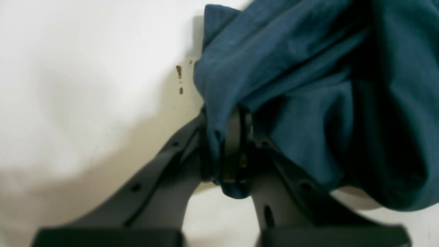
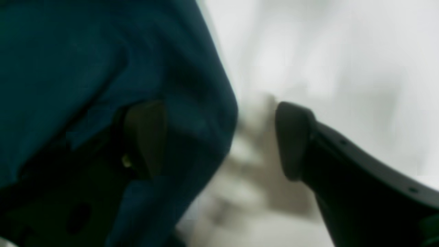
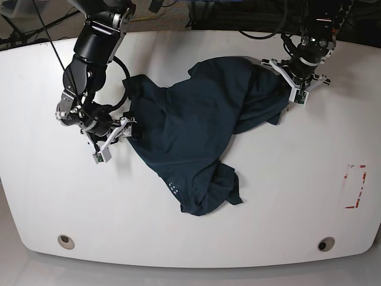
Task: Fold the T-shirt properly
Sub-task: 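Lift the shirt with both grippers and stretch it apart between them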
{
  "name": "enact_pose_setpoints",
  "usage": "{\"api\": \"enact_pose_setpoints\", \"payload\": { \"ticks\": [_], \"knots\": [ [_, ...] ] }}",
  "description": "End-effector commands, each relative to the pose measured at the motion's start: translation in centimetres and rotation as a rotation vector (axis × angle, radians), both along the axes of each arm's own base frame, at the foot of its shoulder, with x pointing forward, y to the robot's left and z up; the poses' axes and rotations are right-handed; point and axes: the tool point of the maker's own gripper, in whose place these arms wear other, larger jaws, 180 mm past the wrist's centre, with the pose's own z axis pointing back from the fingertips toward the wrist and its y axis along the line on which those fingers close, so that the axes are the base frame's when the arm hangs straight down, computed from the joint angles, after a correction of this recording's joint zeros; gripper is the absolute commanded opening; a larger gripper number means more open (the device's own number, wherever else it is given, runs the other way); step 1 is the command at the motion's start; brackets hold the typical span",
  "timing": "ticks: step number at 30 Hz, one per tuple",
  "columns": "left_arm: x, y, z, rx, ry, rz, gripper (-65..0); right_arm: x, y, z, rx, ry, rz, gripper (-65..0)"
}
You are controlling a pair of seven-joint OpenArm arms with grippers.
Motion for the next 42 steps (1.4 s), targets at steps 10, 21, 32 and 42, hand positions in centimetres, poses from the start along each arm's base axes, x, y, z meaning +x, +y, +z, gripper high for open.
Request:
{"api": "enact_pose_setpoints", "payload": {
  "ticks": [10,21,32,42],
  "knots": [
    [0.7,0.0,1.1,-0.001,-0.044,-0.005,-65.0,1.4,4.0,0.3,0.043,-0.009,0.090,-17.8],
    [0.8,0.0,1.2,-0.001,-0.045,-0.005,-65.0,1.7,5.1,0.4,0.072,-0.047,0.083,-52.6],
    [1.4,-0.6,3.4,0.003,-0.103,-0.023,-65.0,2.4,0.0,4.1,-0.077,-0.164,0.063,-65.0],
    [3.8,-0.5,6.2,0.050,-0.102,-0.023,-65.0,5.7,-3.9,11.4,-0.222,-0.346,0.055,-65.0]
  ]
}}
